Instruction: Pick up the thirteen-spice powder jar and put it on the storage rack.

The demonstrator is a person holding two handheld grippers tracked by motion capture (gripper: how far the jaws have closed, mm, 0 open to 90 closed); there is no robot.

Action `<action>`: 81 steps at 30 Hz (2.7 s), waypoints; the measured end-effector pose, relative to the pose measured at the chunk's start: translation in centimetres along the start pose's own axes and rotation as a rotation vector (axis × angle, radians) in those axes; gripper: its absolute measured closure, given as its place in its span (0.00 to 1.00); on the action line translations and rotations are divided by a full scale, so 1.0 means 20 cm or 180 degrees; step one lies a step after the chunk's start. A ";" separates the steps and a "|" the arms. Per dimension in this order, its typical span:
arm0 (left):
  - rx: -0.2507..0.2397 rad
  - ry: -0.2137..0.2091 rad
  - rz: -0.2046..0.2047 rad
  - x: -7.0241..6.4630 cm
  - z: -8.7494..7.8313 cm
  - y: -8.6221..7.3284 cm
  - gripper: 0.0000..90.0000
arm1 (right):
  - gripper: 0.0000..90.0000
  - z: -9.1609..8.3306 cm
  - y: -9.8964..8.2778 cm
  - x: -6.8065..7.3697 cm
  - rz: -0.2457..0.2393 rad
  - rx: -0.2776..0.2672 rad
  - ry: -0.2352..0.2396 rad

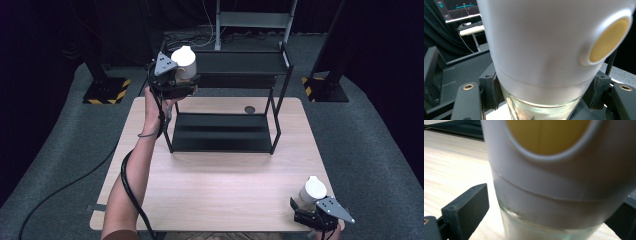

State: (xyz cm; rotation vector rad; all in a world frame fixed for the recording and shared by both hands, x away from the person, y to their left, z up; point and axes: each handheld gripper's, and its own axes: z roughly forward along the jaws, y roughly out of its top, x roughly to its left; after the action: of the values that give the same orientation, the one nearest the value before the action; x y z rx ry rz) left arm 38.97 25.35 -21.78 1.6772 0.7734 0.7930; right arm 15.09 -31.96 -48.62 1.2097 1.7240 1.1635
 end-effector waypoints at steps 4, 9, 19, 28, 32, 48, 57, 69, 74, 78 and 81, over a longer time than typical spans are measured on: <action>-0.0027 -0.0025 -0.0032 0.01 0.00 0.03 0.34 | 0.01 0.00 0.00 0.00 -0.0004 0.0007 0.0005; -0.0039 -0.0004 -0.0027 0.01 -0.01 0.07 0.34 | 0.01 0.00 0.00 0.00 -0.0004 0.0013 0.0004; -0.0066 0.0029 -0.0063 0.04 0.00 0.13 0.34 | 0.01 0.00 0.00 0.00 -0.0008 0.0016 0.0007; -0.0012 0.0077 -0.0073 0.06 0.05 0.19 0.34 | 0.01 0.00 0.00 0.00 -0.0010 0.0017 0.0006; -0.0002 0.0089 -0.0126 0.08 0.08 0.21 0.34 | 0.01 0.00 0.01 0.00 -0.0011 0.0019 0.0009; 0.0152 0.0177 -0.0336 0.16 0.21 0.27 0.34 | 0.01 0.00 0.01 0.00 -0.0009 0.0021 0.0012; 0.0264 0.0227 -0.0411 0.19 0.27 0.30 0.34 | 0.01 0.00 0.00 0.00 -0.0003 0.0019 0.0010; 0.0371 0.0269 -0.0529 0.23 0.34 0.32 0.34 | 0.01 0.00 0.01 0.00 -0.0002 0.0020 0.0013; 0.0410 0.0283 -0.0546 0.24 0.35 0.33 0.34 | 0.01 0.00 0.01 0.00 -0.0001 0.0020 0.0013; 0.0439 0.0299 -0.0554 0.24 0.37 0.34 0.34 | 0.02 0.00 0.00 0.00 -0.0001 0.0017 0.0012; 0.0447 0.0306 -0.0567 0.25 0.38 0.35 0.34 | 0.02 0.00 0.00 0.00 0.0003 0.0015 0.0013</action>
State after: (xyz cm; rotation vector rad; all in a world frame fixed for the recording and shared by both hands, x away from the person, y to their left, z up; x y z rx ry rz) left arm 48.72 23.80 -15.92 1.6753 1.0510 0.7121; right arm 15.16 -32.03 -48.55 1.2117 1.7304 1.1638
